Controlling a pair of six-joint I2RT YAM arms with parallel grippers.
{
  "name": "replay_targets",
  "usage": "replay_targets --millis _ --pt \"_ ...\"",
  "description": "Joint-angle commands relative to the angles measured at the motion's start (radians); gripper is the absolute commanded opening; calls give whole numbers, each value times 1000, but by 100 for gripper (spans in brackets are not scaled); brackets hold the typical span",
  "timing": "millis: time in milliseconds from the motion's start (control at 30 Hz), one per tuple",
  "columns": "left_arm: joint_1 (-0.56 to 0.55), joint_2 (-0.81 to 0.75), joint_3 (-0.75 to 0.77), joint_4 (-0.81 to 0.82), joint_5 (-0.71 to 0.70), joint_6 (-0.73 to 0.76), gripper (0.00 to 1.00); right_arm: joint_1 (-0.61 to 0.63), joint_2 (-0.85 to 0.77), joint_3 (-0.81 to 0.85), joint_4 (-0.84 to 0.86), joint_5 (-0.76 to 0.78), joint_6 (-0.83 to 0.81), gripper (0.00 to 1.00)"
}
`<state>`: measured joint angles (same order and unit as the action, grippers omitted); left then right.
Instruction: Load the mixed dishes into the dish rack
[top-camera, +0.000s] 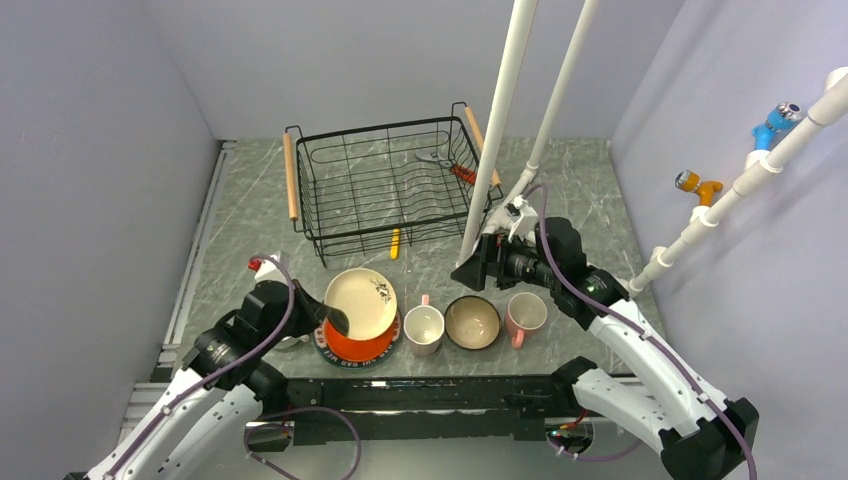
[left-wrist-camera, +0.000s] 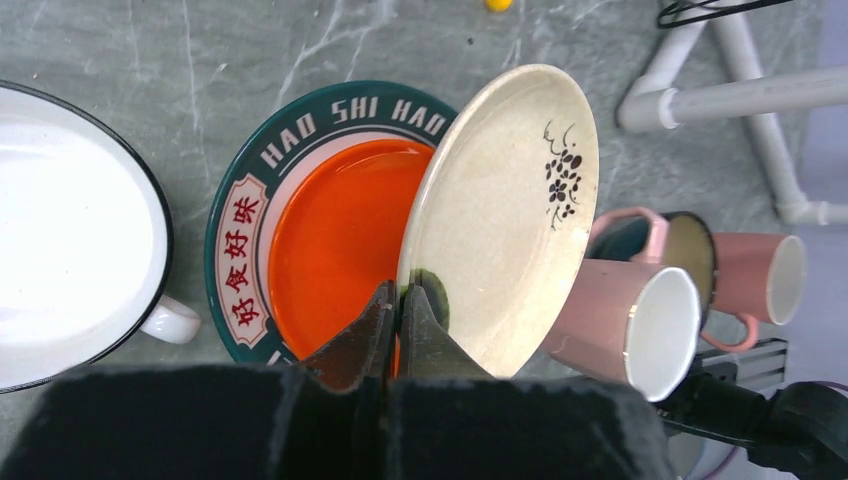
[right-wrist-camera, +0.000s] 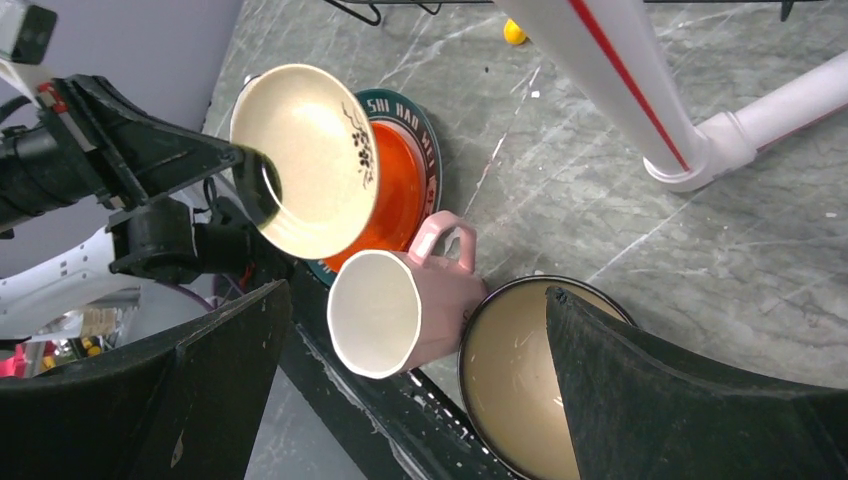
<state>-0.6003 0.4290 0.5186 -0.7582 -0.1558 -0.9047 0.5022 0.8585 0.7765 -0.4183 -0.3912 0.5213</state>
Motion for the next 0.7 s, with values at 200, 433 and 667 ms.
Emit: replay_targets --millis 200,433,667 --pt "-4 -150 78 81 32 42 0 128 34 -12 188 -36 61 94" --pt "-4 -193 115 130 81 117 0 297 157 -16 425 -66 166 93" --pt "-3 -161 172 131 167 176 0 361 273 18 500 -53 207 80"
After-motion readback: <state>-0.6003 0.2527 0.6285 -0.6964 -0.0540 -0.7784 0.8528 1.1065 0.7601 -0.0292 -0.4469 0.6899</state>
